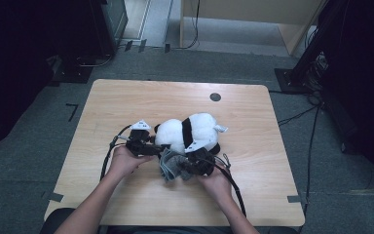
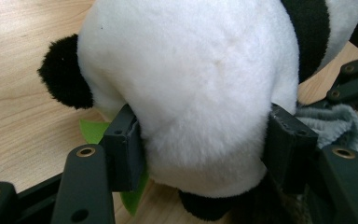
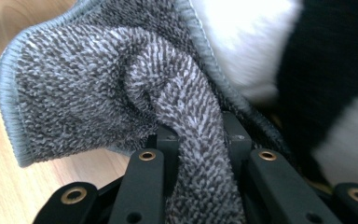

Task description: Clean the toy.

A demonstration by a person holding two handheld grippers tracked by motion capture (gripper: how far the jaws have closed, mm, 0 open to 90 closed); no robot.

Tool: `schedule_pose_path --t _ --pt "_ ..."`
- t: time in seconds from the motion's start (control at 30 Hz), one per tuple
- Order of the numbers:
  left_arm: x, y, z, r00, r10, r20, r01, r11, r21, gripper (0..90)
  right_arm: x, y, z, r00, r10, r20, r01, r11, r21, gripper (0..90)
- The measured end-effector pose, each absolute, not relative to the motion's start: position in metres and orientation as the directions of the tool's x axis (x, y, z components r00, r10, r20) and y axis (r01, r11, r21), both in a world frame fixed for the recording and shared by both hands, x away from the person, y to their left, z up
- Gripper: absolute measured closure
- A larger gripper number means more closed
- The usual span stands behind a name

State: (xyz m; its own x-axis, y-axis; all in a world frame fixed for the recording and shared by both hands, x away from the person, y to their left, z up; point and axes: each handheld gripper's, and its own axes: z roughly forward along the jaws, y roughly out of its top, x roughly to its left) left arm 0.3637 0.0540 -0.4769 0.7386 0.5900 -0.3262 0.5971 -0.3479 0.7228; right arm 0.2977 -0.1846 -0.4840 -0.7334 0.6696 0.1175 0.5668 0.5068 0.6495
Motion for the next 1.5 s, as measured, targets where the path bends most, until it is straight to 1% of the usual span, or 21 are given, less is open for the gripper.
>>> schedule_pose_path --t 0.13,0.33,0.6,0.9,1.13,1.33,1.5 --pt "0.364 0.054 -0.477 0.74 0.589 -0.325 0.595 -0.35 0.723 38.6 0.297 -0.199 -0.478 -0.708 0.699 0.102 0.577 0.489 0.655 75.2" --pt "0.364 0.054 -0.477 0.739 0.587 -0.33 0.599 -0.347 0.722 38.8 0.298 -0.23 -0.467 -0.657 0.737 0.157 0.611 0.399 0.684 75.2" --pt "0.364 0.054 -0.477 0.74 0.585 -0.333 0.6 -0.348 0.721 39.1 0.299 -0.251 -0.462 -0.637 0.75 0.18 0.635 0.377 0.675 75.2" --pt "0.365 0.054 -0.478 0.737 0.584 -0.34 0.603 -0.342 0.72 39.4 0.303 -0.28 -0.462 -0.598 0.774 0.209 0.681 0.353 0.641 73.9" --pt "0.365 0.054 -0.478 0.736 0.584 -0.343 0.605 -0.34 0.72 39.5 0.31 -0.299 -0.463 -0.558 0.804 0.207 0.71 0.333 0.62 74.4" --pt "0.366 0.055 -0.478 0.736 0.583 -0.344 0.605 -0.338 0.721 39.6 0.316 -0.319 -0.465 -0.502 0.839 0.212 0.733 0.283 0.619 74.3" --pt "0.365 0.054 -0.479 0.736 0.584 -0.343 0.604 -0.336 0.723 39.6 0.331 -0.333 -0.472 -0.467 0.856 0.222 0.747 0.247 0.617 74.4"
